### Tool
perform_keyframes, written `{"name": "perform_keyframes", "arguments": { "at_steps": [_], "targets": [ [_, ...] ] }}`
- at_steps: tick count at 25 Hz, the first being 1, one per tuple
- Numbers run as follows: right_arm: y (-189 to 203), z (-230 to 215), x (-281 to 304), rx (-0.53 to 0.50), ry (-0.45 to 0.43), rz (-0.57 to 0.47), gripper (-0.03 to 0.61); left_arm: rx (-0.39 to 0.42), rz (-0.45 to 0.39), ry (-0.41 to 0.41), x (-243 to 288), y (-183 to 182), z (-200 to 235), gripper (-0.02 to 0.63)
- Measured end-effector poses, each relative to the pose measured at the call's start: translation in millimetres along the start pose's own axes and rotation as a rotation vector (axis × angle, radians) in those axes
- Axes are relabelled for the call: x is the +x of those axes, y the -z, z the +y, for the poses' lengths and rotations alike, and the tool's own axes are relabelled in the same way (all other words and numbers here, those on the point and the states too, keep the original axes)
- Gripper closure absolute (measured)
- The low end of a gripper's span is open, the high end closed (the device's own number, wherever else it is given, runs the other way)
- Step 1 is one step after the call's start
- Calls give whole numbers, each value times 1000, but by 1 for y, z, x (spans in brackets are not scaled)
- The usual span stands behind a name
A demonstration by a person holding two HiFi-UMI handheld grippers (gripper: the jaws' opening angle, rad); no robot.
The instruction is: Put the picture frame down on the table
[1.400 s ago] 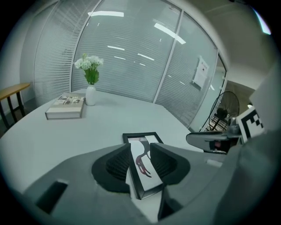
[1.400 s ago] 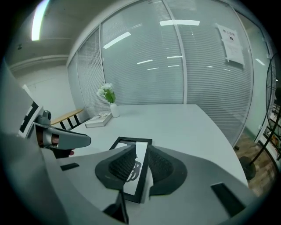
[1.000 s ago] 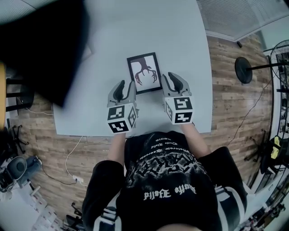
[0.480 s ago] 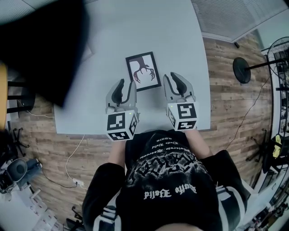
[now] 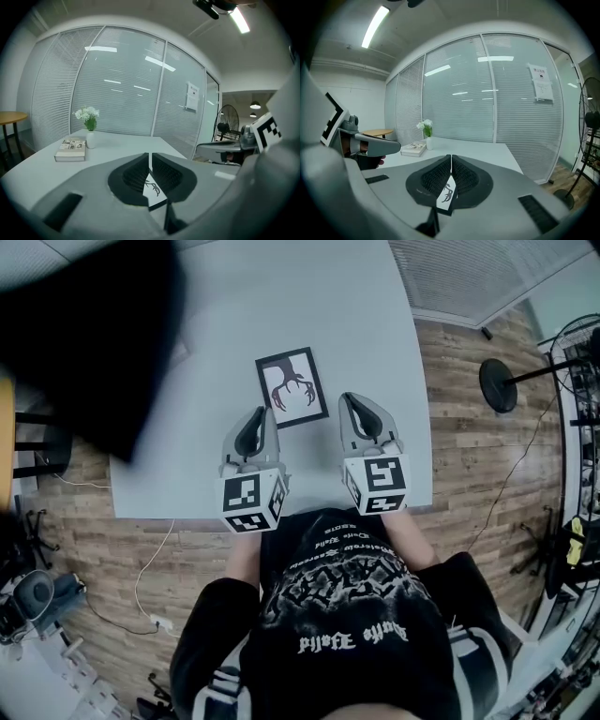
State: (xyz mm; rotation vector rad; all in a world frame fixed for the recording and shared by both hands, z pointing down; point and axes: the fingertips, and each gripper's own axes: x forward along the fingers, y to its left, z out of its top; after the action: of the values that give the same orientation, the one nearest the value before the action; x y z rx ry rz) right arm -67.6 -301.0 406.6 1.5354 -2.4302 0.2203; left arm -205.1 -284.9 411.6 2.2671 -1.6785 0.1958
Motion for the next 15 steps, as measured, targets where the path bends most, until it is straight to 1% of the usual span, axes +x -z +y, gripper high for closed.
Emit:
{"name": "perform_keyframes", "arguments": {
  "at_steps": [3, 6, 15],
  "targets": [
    [-1, 0, -2, 6, -5, -7, 568, -21, 8, 6, -1, 2, 0, 595],
    [-3, -1, -3, 4, -8, -12, 568, -44, 24, 13, -1, 4, -2, 597],
    [-2, 1, -3, -13, -11, -8, 568, -40, 35, 13, 1, 7, -6, 597]
  ]
}}
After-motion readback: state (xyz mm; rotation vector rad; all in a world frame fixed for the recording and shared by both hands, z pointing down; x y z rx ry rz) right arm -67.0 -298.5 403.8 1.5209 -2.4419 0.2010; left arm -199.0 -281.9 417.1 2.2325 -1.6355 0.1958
